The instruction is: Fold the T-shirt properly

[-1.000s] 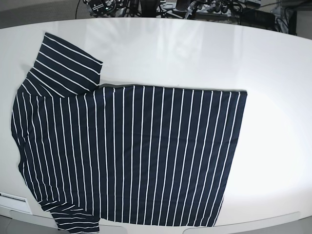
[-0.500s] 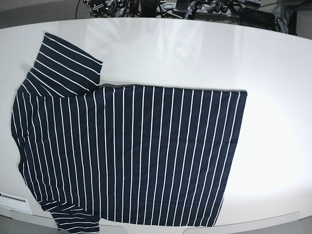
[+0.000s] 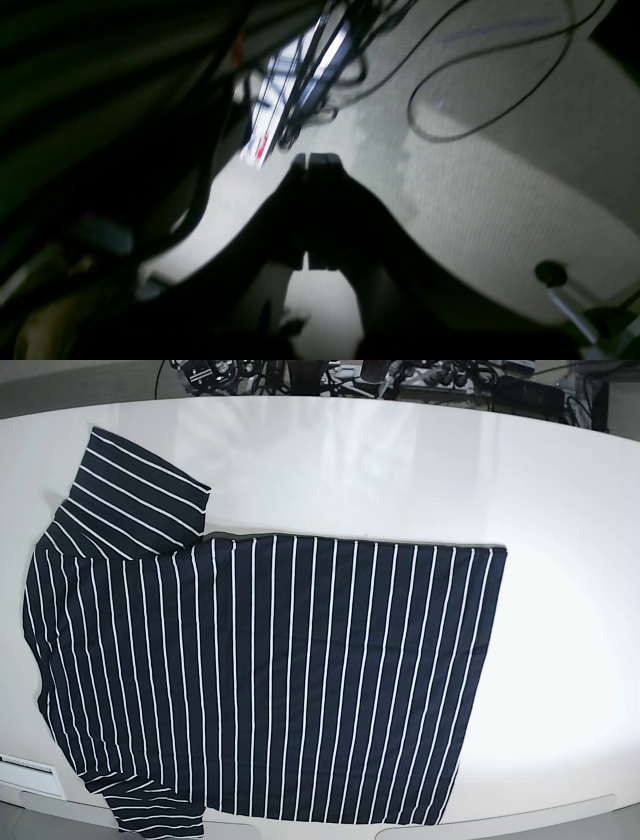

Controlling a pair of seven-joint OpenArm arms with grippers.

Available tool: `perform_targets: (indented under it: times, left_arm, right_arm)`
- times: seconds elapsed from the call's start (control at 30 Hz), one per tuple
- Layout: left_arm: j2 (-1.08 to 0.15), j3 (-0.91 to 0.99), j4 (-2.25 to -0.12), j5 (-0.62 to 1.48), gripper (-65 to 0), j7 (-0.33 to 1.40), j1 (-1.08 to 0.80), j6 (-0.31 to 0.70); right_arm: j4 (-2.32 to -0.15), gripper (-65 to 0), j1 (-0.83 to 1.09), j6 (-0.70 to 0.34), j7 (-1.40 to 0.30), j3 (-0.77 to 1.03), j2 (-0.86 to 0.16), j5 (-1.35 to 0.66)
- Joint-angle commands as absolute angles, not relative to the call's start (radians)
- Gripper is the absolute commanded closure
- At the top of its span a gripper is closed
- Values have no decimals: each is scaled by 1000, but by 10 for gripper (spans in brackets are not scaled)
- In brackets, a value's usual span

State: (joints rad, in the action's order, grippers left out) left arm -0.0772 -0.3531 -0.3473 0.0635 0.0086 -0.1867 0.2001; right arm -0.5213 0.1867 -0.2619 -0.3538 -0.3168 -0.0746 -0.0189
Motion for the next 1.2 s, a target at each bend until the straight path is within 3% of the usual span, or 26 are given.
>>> perform_targets:
  times: [0.0, 0.1, 0.23, 0.4, 0.67, 0.77, 0.93, 1.17]
  left_arm:
    - [-93, -353, -358, 60, 0, 36, -208, 236]
    - [-140, -353, -442, 61, 0, 93, -279, 289]
    - [-219, -353, -636, 91, 0, 102, -414, 287]
    - [-328, -353, -933, 132, 0, 144, -604, 224]
    - [-538, -323, -1504, 37, 0, 159, -958, 69]
    - [-599, -265, -1694, -17, 0, 166, -1082, 10]
    - [-643, -100, -1925, -26, 0, 167, -1243, 7]
    - [-643, 104, -2161, -27, 0, 234, -1287, 33]
  right_arm:
    - [-546, 0, 221, -274, -385, -315, -83, -25]
    - [-662, 0, 336, -266, -411, -315, -115, -25]
    - [-889, 0, 503, -220, -402, -314, -175, -25]
    - [-1238, 0, 721, -215, -418, -314, -250, -28]
    - [-1818, 0, 1039, -42, -536, -312, -358, -12]
    - [-1991, 0, 1144, 14, -555, -312, -389, 87]
    - [-2175, 0, 1289, 107, -618, -312, -402, 266]
    - [-2356, 0, 1309, 224, -697, -313, -452, 449]
